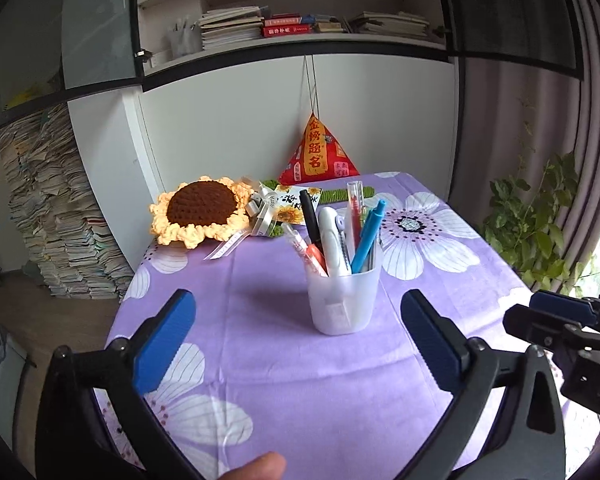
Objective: Organize stationery
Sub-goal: 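Set the cup of pens down on the cloth with the left tool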
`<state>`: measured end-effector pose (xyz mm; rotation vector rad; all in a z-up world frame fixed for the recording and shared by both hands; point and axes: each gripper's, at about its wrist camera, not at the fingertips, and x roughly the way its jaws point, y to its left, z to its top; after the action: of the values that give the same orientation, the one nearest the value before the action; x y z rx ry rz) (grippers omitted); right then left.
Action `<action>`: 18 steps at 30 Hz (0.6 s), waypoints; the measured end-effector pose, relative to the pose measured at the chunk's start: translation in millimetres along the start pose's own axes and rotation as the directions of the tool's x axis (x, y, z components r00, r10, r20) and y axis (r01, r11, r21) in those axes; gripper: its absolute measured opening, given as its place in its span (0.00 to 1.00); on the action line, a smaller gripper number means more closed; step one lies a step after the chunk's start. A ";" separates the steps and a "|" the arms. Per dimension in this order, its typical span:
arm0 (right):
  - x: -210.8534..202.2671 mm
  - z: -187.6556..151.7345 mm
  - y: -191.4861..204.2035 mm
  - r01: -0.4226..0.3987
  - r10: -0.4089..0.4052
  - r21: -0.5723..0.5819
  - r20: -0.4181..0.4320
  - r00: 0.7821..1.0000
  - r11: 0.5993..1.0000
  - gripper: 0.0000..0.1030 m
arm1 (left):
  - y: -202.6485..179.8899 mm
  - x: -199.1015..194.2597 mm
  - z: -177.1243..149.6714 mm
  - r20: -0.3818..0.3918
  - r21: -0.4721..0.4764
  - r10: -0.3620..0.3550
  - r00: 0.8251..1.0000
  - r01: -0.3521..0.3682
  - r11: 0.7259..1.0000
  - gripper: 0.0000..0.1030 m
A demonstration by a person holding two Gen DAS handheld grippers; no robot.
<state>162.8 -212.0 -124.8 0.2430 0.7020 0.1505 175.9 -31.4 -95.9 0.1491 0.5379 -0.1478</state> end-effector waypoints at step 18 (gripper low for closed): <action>-111.3 -16.3 70.2 0.051 -0.008 -0.169 0.246 0.969 0.984 0.67 | 21.9 -103.1 -7.1 0.039 -0.130 0.000 0.999 0.005 0.991 0.99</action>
<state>64.3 -166.0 -48.9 0.0809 0.4436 0.1492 88.8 1.6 -46.1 0.0181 0.5070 -0.1171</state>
